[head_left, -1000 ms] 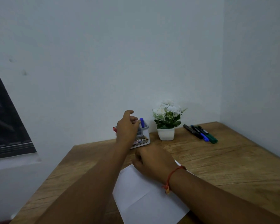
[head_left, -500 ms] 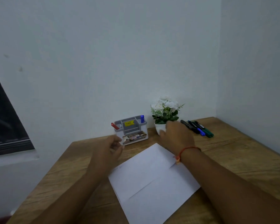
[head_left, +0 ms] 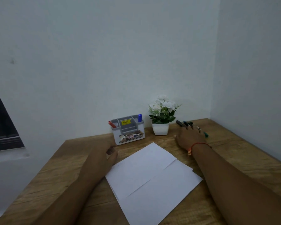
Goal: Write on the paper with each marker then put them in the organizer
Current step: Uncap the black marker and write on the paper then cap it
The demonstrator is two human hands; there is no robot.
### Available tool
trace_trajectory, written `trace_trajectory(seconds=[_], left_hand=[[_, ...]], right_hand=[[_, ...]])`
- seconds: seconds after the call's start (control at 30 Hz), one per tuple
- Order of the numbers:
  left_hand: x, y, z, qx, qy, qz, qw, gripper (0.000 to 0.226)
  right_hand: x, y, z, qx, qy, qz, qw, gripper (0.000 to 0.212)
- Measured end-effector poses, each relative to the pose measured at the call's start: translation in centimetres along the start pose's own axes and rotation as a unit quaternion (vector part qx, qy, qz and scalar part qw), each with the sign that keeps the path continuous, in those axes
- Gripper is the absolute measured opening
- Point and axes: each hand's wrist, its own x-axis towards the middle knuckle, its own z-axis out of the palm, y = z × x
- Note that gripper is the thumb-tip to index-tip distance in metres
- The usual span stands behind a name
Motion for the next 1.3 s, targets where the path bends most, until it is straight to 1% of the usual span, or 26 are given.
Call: trace_trajectory(seconds=[0.1, 0.17, 0.23, 0.4, 0.5, 0.6, 0.63, 0.67, 0.73, 0.8, 0.9, 0.97, 1.03, 1.1, 1.2, 1.3], left_hand=[[0.1, 0.1, 0.0, -0.005, 0.002, 0.001, 1.0, 0.017], [0.1, 0.0, 0.0, -0.005, -0.002, 0.0, 1.0, 0.017], [0.1, -0.1, 0.0, -0.008, -0.003, -0.004, 1.0, 0.019], [0.1, 0.0, -0.1, -0.013, 0.002, 0.003, 1.0, 0.02], [0.1, 0.1, -0.1, -0.017, 0.0, 0.004, 1.0, 0.019], [0.2, 0.1, -0.1, -0.014, -0.002, 0.01, 1.0, 0.018], [0.2, 0.0, -0.1, -0.015, -0.002, 0.012, 1.0, 0.018], [0.2, 0.0, -0.1, -0.018, -0.002, 0.013, 1.0, 0.019], [0.2, 0.1, -0.2, -0.021, -0.002, 0.012, 1.0, 0.018], [0.1, 0.2, -0.2, -0.023, -0.001, 0.01, 1.0, 0.018], [0.1, 0.3, -0.2, -0.028, 0.0, 0.005, 1.0, 0.02], [0.0, 0.4, -0.3, -0.034, 0.0, -0.003, 0.999, 0.021], [0.0, 0.4, -0.3, -0.037, 0.005, -0.003, 0.999, 0.021], [-0.1, 0.5, -0.5, -0.046, 0.01, -0.004, 0.999, 0.022], [-0.1, 0.6, -0.6, -0.062, 0.019, 0.0, 0.998, 0.022], [0.0, 1.2, -0.8, -0.086, 0.018, -0.008, 0.996, 0.021]], right_hand=[[-0.2, -0.3, -0.3, -0.004, 0.038, 0.007, 0.999, 0.055], [-0.4, -0.4, -0.6, -0.009, 0.088, 0.007, 0.996, 0.043], [-0.4, -0.3, -0.7, -0.009, 0.112, -0.001, 0.994, 0.036], [-0.5, -0.1, -1.0, -0.013, 0.11, -0.039, 0.993, 0.035], [-0.3, -0.1, -1.1, -0.004, 0.101, -0.029, 0.994, 0.031], [-0.4, -0.2, -1.9, 0.001, 0.059, -0.012, 0.998, 0.028], [-0.5, -0.2, -2.0, 0.01, 0.058, -0.004, 0.998, 0.027], [-0.6, -0.2, -1.9, 0.02, 0.069, 0.004, 0.997, 0.024], [-1.0, -0.1, -1.8, 0.045, 0.12, 0.007, 0.992, 0.019], [-1.3, -0.3, -1.9, 0.076, 0.178, -0.011, 0.981, 0.02], [-1.7, -1.0, -2.5, 0.158, 0.254, -0.068, 0.952, 0.027], [-2.1, -1.7, -3.0, 0.223, 0.283, -0.101, 0.927, 0.028], [-2.5, -2.3, -3.3, 0.276, 0.307, -0.135, 0.901, 0.024], [-2.8, -2.9, -3.6, 0.304, 0.32, -0.177, 0.88, 0.023], [-3.7, -4.1, -3.9, 0.306, 0.325, -0.234, 0.863, 0.02], [-5.1, -5.6, -4.1, 0.331, 0.297, -0.281, 0.851, 0.017]])
